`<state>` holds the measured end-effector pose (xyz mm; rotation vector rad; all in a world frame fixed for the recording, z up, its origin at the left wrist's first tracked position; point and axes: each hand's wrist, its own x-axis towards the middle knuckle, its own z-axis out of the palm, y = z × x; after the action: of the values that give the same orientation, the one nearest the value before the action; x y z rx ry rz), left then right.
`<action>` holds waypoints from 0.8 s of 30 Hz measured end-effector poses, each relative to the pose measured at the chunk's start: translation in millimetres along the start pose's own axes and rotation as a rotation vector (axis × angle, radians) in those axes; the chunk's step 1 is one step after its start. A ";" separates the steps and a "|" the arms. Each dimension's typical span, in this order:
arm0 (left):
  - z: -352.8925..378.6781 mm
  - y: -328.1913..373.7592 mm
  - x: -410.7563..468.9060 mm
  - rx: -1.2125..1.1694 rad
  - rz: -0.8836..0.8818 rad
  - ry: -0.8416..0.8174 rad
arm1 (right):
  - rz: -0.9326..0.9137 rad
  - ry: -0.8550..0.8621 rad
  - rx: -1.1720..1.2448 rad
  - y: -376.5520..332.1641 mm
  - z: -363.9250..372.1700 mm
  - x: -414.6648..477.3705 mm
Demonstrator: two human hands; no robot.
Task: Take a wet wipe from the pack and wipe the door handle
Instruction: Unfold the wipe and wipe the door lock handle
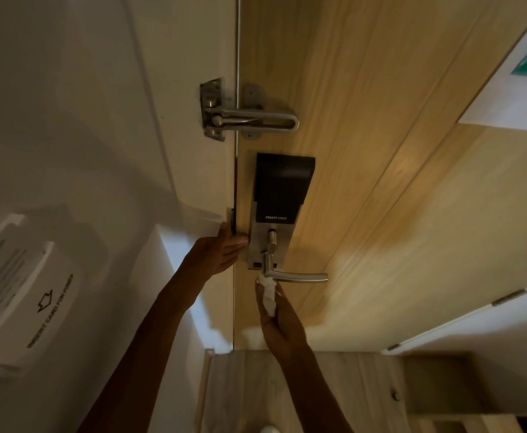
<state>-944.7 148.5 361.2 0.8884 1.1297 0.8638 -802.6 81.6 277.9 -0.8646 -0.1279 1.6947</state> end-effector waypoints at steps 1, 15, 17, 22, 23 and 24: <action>-2.1 -1.9 1.6 0.021 0.009 -0.001 | -0.035 0.013 -0.032 -4.6 -6.4 -1.8; 1.2 -46.3 8.0 0.372 0.197 0.228 | -0.808 0.491 -0.963 -86.1 -46.5 -14.6; 10.4 -47.8 3.6 0.435 0.199 0.318 | -1.050 0.382 -1.303 -90.6 -43.6 -11.5; 23.0 -67.3 0.7 0.337 0.207 0.234 | -1.126 0.266 -1.761 -86.3 -36.6 -3.4; 23.4 -67.9 1.7 0.292 0.206 0.213 | -1.136 0.253 -1.810 -83.7 -35.0 -1.3; 23.0 -68.1 2.9 0.273 0.219 0.197 | -1.151 0.231 -1.837 -80.5 -32.4 0.3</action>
<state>-913.7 120.8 302.5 1.1885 1.3612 1.0075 -719.0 96.7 295.3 -1.6849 -1.7881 -0.0297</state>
